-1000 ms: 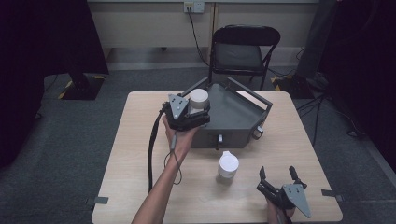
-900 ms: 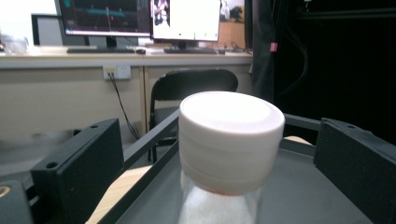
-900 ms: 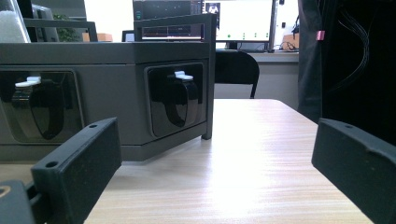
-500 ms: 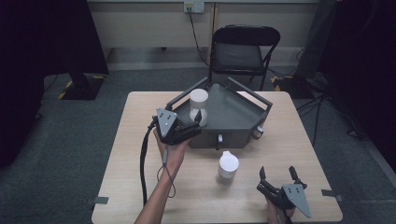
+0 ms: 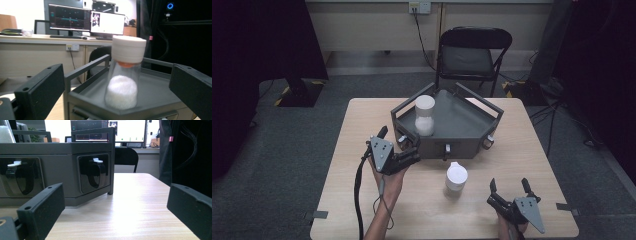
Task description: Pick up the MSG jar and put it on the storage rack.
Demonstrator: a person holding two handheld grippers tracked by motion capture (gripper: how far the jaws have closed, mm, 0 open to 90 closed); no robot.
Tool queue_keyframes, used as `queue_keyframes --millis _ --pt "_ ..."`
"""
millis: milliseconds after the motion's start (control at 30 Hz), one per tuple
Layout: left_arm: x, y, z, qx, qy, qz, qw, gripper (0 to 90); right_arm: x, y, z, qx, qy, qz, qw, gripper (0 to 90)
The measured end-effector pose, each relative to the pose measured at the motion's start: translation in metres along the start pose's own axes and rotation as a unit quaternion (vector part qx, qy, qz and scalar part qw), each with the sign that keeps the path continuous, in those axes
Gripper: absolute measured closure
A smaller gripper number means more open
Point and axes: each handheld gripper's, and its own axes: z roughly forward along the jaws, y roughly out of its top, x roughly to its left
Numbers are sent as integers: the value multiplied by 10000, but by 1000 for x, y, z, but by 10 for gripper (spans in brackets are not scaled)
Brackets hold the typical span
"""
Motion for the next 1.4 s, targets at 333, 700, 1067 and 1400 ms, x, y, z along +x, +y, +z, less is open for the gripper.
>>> queue_keyframes --millis 333,700,1067,1400 --pt "9 -31 -20 168 163 -61 9997 0 0 0 0 1 -5 1 10000 4" --pt "12 -73 -46 333 342 -53 9988 0 0 0 0 2 -10 1 10000 4" --pt "11 -94 -65 329 576 -84 9978 0 1 0 0 1 -19 0 10000 4" --pt "11 -115 -75 212 755 -10 9969 0 1 0 0 2 -19 -1 10000 4"
